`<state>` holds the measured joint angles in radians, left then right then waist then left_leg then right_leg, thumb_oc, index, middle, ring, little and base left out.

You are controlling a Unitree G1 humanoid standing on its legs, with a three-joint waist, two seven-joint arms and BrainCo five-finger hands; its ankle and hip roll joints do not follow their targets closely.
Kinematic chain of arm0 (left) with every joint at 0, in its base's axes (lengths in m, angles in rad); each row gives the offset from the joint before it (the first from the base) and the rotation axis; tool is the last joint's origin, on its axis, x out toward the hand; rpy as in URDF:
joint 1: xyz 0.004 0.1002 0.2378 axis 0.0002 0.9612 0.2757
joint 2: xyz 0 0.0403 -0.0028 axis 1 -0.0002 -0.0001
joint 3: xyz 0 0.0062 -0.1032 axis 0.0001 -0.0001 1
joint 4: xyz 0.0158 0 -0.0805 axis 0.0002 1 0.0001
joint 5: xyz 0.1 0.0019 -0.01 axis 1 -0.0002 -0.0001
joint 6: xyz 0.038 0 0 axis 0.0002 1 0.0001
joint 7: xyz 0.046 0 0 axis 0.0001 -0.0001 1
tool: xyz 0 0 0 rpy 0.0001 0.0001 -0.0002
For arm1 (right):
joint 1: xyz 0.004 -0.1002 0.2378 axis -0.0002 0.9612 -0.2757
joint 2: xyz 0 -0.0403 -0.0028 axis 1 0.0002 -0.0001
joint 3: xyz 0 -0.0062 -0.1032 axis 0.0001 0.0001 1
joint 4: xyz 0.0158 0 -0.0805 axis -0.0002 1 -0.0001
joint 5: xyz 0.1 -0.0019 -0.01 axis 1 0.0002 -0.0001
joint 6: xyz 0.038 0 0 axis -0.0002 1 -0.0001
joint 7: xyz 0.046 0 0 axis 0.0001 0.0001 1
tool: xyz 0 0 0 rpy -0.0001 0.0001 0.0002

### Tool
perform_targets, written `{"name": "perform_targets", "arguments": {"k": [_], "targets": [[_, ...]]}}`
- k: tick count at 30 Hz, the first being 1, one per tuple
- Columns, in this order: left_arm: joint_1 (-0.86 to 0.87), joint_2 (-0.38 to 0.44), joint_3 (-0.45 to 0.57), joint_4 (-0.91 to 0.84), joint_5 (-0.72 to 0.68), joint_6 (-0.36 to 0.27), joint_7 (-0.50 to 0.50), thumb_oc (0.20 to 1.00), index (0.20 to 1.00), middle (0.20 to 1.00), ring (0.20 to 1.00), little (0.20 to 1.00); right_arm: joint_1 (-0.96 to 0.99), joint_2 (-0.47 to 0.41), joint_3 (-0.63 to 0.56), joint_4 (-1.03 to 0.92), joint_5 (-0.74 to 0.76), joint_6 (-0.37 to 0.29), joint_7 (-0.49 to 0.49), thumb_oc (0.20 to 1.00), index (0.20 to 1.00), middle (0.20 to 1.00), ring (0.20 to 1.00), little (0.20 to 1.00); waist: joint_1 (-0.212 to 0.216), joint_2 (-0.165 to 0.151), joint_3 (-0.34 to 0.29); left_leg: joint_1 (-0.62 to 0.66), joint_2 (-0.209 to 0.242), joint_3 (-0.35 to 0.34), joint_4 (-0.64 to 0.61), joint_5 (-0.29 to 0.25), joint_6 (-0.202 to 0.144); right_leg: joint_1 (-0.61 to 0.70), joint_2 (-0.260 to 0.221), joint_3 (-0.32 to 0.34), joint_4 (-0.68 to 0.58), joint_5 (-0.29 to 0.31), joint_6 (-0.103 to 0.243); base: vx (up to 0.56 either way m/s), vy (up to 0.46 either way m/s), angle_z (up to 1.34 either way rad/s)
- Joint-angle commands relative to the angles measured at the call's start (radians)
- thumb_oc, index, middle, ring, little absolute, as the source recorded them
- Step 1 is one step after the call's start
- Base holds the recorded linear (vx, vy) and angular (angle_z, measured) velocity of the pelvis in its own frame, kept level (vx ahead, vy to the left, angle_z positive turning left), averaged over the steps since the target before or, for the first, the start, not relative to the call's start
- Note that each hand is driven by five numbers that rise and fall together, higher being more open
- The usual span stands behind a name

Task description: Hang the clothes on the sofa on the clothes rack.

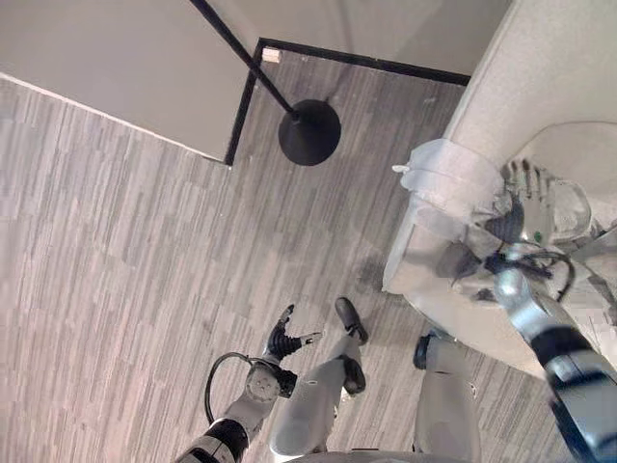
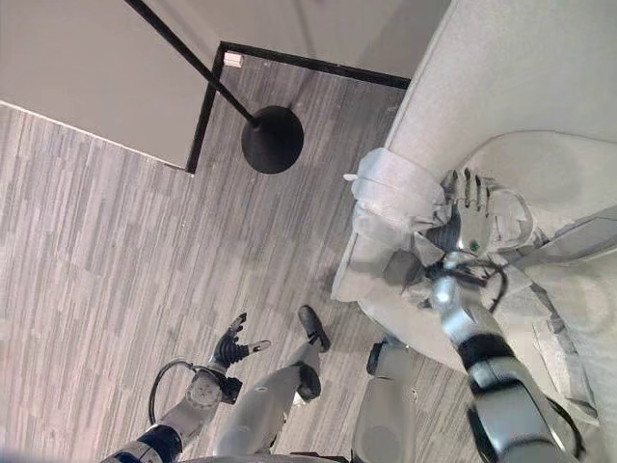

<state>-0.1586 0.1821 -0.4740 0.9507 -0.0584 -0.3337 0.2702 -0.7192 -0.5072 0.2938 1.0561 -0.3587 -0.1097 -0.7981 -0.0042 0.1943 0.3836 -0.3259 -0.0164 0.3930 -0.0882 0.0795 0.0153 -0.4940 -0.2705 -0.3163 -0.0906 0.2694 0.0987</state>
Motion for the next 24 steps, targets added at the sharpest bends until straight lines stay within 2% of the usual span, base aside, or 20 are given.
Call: {"name": "perform_targets", "arguments": {"k": [1, 2, 3, 6, 10, 12, 15, 19, 20, 22, 24], "targets": [[-0.005, 0.075, -0.061, -0.039, -0.008, -0.026, -0.031, 1.000, 1.000, 1.000, 1.000, 1.000, 0.041, -0.034, 0.110, 0.030, 0.273, -0.082, 0.282, 1.000, 1.000, 1.000, 1.000, 1.000, 0.038, -0.013, -0.061, 0.038, 0.147, 0.016, 0.027, -0.007, -0.172, 0.003, -0.055, 0.089, 0.020, -0.042, 0.092, -0.01, -0.089, 0.09], [-0.004, 0.082, -0.063, -0.044, -0.013, -0.025, -0.039, 1.000, 1.000, 1.000, 1.000, 1.000, 0.032, -0.033, 0.112, 0.075, 0.312, -0.078, 0.328, 0.426, 0.426, 0.426, 0.426, 0.426, 0.044, -0.009, -0.062, 0.037, 0.147, 0.015, 0.026, -0.005, -0.174, 0.004, -0.056, 0.086, 0.019, -0.041, 0.093, 0.01, -0.020, 0.06], [-0.004, 0.082, -0.063, -0.045, -0.014, -0.025, -0.040, 1.000, 1.000, 1.000, 1.000, 1.000, 0.029, -0.033, 0.113, 0.078, 0.315, -0.079, 0.330, 0.200, 0.200, 0.200, 0.200, 0.200, 0.044, -0.009, -0.062, 0.037, 0.147, 0.014, 0.026, -0.004, -0.174, 0.004, -0.056, 0.086, 0.019, -0.041, 0.093, 0.01, -0.020, 0.09], [0.007, 0.094, -0.055, -0.055, -0.019, -0.014, -0.071, 1.000, 1.000, 1.000, 1.000, 1.000, 0.018, -0.042, 0.102, 0.170, 0.401, -0.073, 0.411, 0.200, 0.200, 0.200, 0.200, 0.200, 0.056, -0.006, -0.071, 0.041, 0.146, 0.006, 0.026, -0.006, -0.175, 0.019, -0.056, 0.073, 0.017, -0.046, 0.094, 0.02, -0.024, 0.08], [0.012, 0.089, -0.036, -0.029, -0.009, 0.005, -0.079, 1.000, 1.000, 1.000, 1.000, 1.000, 0.073, -0.027, 0.089, 0.128, 0.412, -0.077, 0.419, 0.200, 0.200, 0.200, 0.200, 0.200, 0.046, -0.024, -0.084, 0.065, 0.144, 0.004, 0.030, -0.016, -0.171, 0.048, -0.052, 0.066, 0.017, -0.051, 0.092, 0.04, -0.009, 0.11], [0.013, 0.081, -0.021, 0.003, 0.005, 0.018, -0.075, 1.000, 1.000, 1.000, 1.000, 1.000, 0.136, -0.011, 0.054, 0.080, 0.436, -0.082, 0.415, 0.200, 0.200, 0.200, 0.200, 0.200, 0.030, -0.044, -0.097, 0.086, 0.140, 0.004, 0.031, -0.028, -0.167, 0.068, -0.050, 0.060, 0.018, -0.054, 0.091, 0.06, 0.004, 0.02], [0.022, 0.068, -0.006, 0.031, 0.039, 0.038, -0.073, 1.000, 1.000, 1.000, 1.000, 1.000, 0.295, 0.042, -0.080, -0.040, 0.566, -0.113, 0.390, 0.200, 0.200, 0.200, 0.200, 0.200, -0.015, -0.091, -0.125, 0.143, 0.125, 0.004, 0.038, -0.064, -0.148, 0.122, -0.044, 0.061, 0.018, -0.058, 0.090, 0.09, 0.034, 0.01], [0.038, 0.070, 0.007, 0.031, 0.049, 0.045, -0.077, 1.000, 1.000, 1.000, 1.000, 1.000, 0.392, 0.059, -0.189, -0.174, 0.688, -0.150, 0.379, 0.200, 0.200, 0.200, 0.200, 0.200, -0.039, -0.115, -0.141, 0.180, 0.114, 0.007, 0.039, -0.079, -0.139, 0.154, -0.044, 0.060, 0.017, -0.058, 0.095, 0.04, 0.056, -0.04], [0.048, 0.069, 0.019, 0.031, 0.054, 0.054, -0.083, 1.000, 1.000, 1.000, 1.000, 1.000, 0.460, 0.068, -0.249, -0.309, 0.737, -0.172, 0.373, 0.200, 0.200, 0.200, 0.200, 0.200, -0.056, -0.130, -0.153, 0.203, 0.108, 0.011, 0.036, -0.085, -0.132, 0.175, -0.043, 0.059, 0.015, -0.058, 0.099, 0.03, 0.098, -0.07], [0.053, 0.068, 0.025, 0.034, 0.058, 0.061, -0.086, 1.000, 1.000, 1.000, 1.000, 1.000, 0.489, 0.068, -0.270, -0.371, 0.742, -0.178, 0.369, 0.200, 0.200, 0.200, 0.200, 0.200, -0.062, -0.137, -0.159, 0.212, 0.104, 0.012, 0.035, -0.088, -0.129, 0.182, -0.044, 0.058, 0.015, -0.057, 0.100, 0.01, 0.062, -0.03], [0.065, 0.057, 0.051, 0.062, 0.065, 0.079, -0.095, 1.000, 1.000, 1.000, 1.000, 1.000, 0.543, 0.072, -0.344, -0.538, 0.786, -0.220, 0.360, 0.200, 0.200, 0.200, 0.200, 0.200, -0.079, -0.155, -0.182, 0.243, 0.090, 0.012, 0.029, -0.097, -0.117, 0.206, -0.044, 0.058, 0.014, -0.055, 0.108, 0.00, 0.098, -0.03]]}}
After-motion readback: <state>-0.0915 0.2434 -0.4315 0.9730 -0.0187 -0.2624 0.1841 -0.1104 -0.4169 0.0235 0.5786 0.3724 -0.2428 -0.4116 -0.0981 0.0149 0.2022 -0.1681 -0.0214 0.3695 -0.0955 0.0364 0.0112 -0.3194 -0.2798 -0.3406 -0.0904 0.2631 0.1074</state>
